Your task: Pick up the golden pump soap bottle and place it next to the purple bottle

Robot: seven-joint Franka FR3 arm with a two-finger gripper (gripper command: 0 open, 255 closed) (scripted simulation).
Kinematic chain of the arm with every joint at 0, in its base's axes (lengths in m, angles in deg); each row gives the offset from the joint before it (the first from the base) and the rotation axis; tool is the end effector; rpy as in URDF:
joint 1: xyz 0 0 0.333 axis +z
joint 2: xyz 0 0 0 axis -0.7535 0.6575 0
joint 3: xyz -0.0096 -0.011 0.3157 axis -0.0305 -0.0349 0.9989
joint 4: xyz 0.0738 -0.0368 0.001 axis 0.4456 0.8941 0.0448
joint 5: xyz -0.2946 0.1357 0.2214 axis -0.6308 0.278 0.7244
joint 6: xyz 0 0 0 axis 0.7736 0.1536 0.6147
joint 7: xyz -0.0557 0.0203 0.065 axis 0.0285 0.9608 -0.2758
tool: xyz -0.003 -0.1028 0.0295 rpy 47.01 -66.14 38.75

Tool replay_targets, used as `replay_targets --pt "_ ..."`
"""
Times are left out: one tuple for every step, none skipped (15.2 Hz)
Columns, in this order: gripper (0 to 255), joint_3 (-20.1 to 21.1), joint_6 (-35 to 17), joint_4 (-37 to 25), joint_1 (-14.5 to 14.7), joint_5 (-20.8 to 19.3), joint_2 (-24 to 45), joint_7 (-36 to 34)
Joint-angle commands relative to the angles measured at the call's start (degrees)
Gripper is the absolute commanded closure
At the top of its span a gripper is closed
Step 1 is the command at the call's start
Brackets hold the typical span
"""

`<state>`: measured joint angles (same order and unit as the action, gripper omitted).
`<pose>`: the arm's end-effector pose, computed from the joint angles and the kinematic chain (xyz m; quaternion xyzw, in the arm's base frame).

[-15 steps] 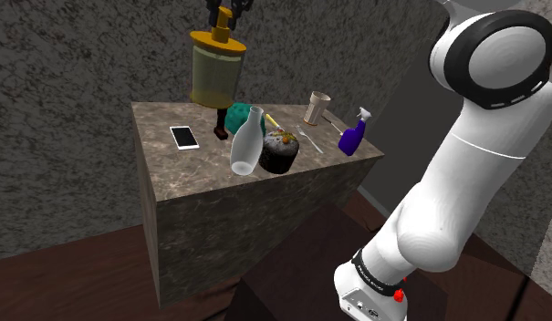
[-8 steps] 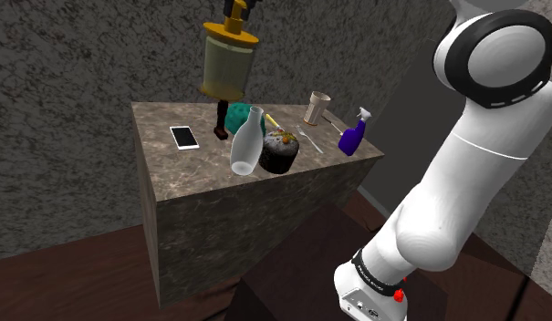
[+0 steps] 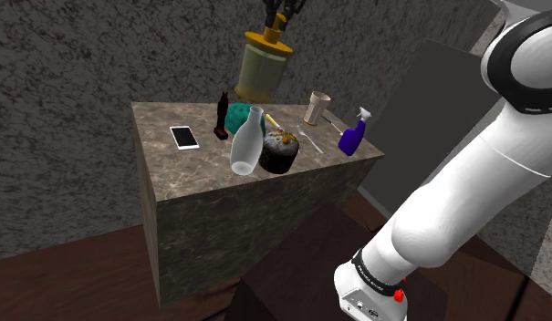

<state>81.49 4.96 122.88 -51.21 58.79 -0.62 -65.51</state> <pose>0.5159 0.0352 0.7232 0.9982 -0.0362 0.0480 0.0032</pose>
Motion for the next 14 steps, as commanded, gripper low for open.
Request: replay_targets --pt "255 -1.5 -0.22 1.82 -1.27 0.34 -1.7 2.81" --pt "255 -2.3 -0.37 2.82 -1.9 0.47 -2.57 4.22" --pt "255 -3.11 -0.48 3.73 -2.51 0.57 -3.37 5.62" --pt "255 -3.92 -0.58 4.56 -3.12 0.64 -4.11 7.03" --pt "255 -4.76 -0.65 5.3 -3.71 0.69 -4.77 8.45" --pt "255 -5.6 -0.71 5.95 -4.29 0.71 -5.37 9.86" --pt "255 -6.46 -0.75 6.53 -4.84 0.72 -5.9 11.27" --pt "255 -7.32 -0.78 7.03 -5.4 0.71 -6.37 12.69" --pt "255 -8.18 -0.79 7.45 -5.97 0.69 -6.78 14.12" --pt "255 -9.06 -0.79 7.8 -6.52 0.65 -7.12 15.54" --pt "255 -9.94 -0.78 8.07 -7.07 0.61 -7.39 16.97" --pt "255 -10.82 -0.76 8.27 -7.63 0.57 -7.6 18.41" --pt "255 -11.71 -0.73 8.39 -8.18 0.53 -7.75 19.85" --pt "255 -12.62 -0.69 8.44 -8.72 0.48 -7.83 21.29"
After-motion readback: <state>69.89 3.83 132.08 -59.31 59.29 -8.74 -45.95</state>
